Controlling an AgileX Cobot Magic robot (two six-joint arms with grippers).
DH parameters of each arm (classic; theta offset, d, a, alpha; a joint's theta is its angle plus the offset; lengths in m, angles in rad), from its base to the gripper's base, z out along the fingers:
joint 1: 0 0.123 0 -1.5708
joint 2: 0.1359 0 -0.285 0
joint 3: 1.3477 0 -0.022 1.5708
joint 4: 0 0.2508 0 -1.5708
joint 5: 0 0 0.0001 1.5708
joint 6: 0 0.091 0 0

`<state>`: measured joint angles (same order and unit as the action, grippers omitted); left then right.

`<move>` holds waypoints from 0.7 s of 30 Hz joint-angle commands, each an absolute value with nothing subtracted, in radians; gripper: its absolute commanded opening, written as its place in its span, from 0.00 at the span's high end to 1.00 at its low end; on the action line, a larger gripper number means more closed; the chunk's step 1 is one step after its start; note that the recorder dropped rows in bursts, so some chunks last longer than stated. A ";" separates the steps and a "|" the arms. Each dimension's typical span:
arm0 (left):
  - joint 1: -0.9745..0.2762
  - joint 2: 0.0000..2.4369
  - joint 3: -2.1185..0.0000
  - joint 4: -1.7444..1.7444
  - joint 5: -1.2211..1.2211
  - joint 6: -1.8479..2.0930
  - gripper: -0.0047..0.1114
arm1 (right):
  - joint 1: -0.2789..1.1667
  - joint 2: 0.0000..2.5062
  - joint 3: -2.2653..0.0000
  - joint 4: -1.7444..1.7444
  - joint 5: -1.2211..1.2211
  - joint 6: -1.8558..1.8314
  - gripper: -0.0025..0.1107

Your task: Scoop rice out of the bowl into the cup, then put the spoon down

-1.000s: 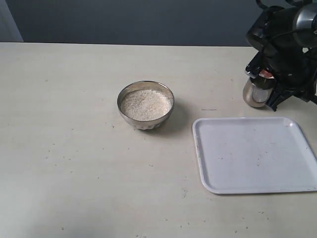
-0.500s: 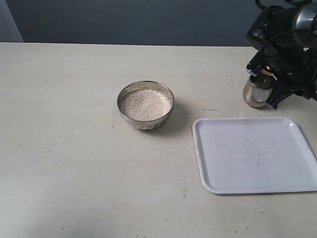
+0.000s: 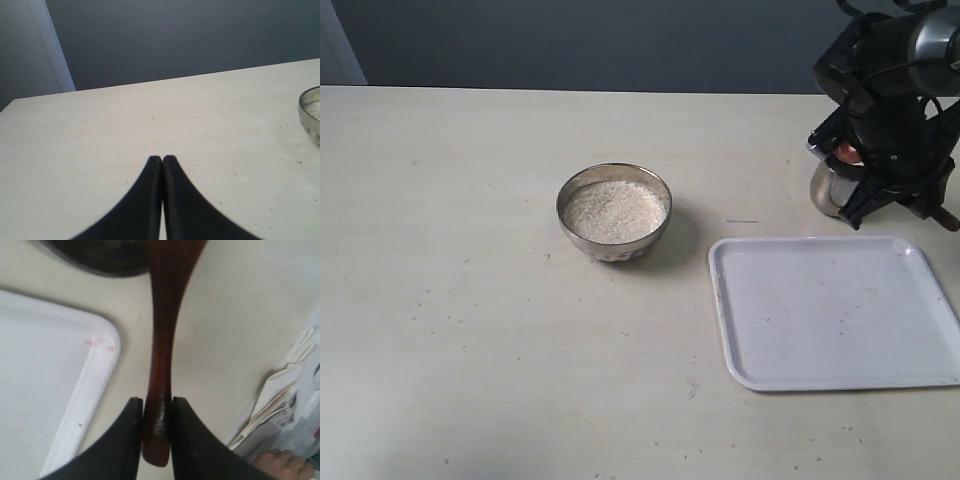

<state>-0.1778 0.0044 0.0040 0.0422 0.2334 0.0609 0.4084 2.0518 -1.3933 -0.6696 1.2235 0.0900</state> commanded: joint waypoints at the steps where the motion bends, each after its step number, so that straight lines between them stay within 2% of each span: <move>1: -0.182 0.000 0.000 0.043 0.232 0.054 0.96 | 0.407 2.052 -1.389 -0.641 1.221 0.106 0.99; 14: -0.182 0.000 0.000 0.043 0.232 0.054 0.96 | 0.407 1.926 -1.389 -0.554 1.208 0.108 0.99; 21: -0.182 0.000 0.000 0.043 0.232 0.054 0.96 | 0.407 1.801 -1.389 -0.183 1.218 -0.045 0.99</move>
